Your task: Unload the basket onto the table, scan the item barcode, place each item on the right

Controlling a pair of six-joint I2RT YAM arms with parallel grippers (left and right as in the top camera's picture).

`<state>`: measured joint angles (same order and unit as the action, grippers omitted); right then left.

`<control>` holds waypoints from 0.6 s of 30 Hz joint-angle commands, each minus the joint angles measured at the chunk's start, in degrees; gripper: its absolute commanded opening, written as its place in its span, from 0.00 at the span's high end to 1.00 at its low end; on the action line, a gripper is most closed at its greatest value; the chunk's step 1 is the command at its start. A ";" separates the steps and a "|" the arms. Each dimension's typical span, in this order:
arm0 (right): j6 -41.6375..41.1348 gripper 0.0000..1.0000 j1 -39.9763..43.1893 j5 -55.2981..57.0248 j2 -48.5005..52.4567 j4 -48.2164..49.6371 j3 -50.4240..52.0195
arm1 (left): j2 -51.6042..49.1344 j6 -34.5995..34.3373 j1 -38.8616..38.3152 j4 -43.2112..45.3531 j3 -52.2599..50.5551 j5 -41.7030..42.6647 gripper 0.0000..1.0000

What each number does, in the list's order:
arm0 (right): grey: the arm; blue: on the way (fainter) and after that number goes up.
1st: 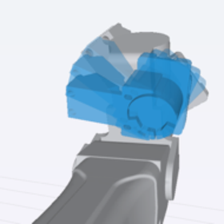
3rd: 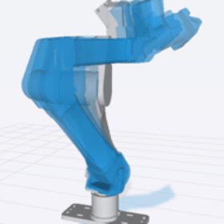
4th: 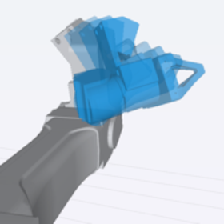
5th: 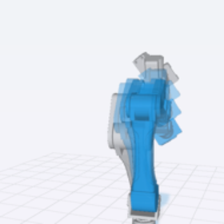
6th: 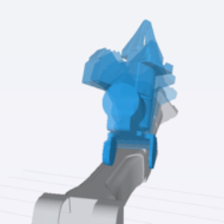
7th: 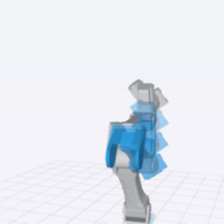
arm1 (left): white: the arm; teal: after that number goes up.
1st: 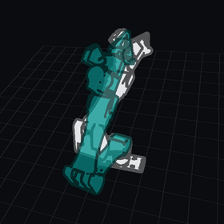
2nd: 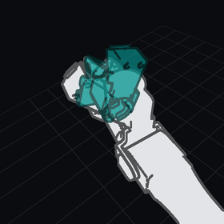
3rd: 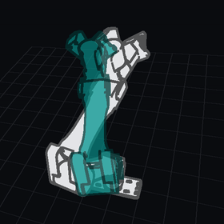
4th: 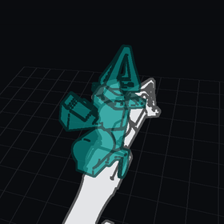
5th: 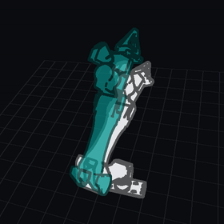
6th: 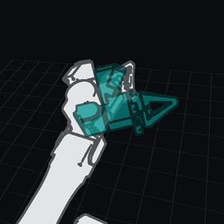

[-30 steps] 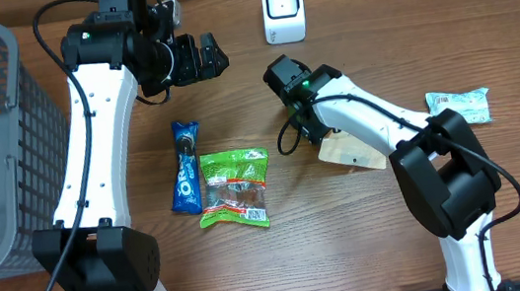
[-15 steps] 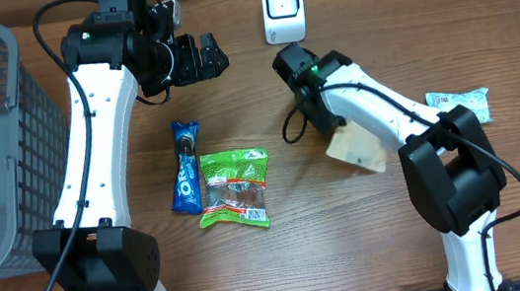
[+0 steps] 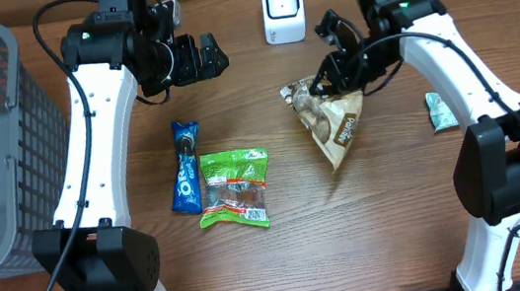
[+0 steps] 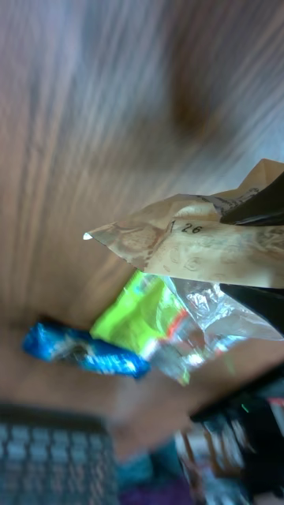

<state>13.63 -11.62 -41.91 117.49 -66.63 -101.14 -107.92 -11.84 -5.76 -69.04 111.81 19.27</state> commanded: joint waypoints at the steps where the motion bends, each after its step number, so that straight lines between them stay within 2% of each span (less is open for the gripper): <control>1: 8.81 0.96 0.24 -12.11 -1.66 -0.11 4.31 | -0.09 0.48 -0.26 0.07 1.07 -0.24 0.00; 5: 15.02 0.96 0.22 -14.99 -1.64 0.74 9.49 | -0.09 0.48 -0.26 0.07 1.07 -0.24 0.00; 15: 15.45 0.96 0.22 -13.44 -1.64 3.41 11.06 | -0.09 0.48 -0.26 0.07 1.07 -0.24 0.00; 18: 18.10 0.96 0.11 -12.07 -1.64 3.21 11.06 | -0.09 0.48 -0.26 0.07 1.07 -0.24 0.00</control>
<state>28.71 -11.33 -54.22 117.49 -63.46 -90.32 -107.92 -11.84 -5.76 -69.04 111.81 19.27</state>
